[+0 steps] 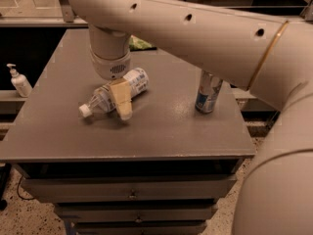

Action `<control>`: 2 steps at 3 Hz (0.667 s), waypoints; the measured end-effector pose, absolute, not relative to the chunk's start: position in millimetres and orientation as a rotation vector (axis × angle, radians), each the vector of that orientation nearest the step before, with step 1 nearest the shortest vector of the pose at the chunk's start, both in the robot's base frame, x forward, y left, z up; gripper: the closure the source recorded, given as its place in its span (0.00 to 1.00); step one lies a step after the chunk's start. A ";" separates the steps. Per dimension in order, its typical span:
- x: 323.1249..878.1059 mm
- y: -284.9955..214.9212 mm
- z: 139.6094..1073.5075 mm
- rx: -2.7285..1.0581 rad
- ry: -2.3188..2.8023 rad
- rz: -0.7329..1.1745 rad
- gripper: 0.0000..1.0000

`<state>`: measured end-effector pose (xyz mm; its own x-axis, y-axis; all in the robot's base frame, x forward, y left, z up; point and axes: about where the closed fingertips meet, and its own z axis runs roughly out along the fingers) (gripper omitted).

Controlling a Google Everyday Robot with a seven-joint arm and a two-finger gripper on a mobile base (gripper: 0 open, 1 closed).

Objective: Knock blue plastic bottle over

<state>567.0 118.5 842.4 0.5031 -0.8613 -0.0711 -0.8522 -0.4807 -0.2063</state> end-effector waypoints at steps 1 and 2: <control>564.6 115.8 843.4 -2.525 1.469 -0.047 0.00; 562.3 107.0 852.9 -2.444 1.507 0.029 0.00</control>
Offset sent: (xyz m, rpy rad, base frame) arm -0.0077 -0.0484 0.0553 0.3738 0.1303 -0.2229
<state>562.3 107.0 852.9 0.4591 -0.8744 -0.1569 -0.8798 -0.4231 -0.2165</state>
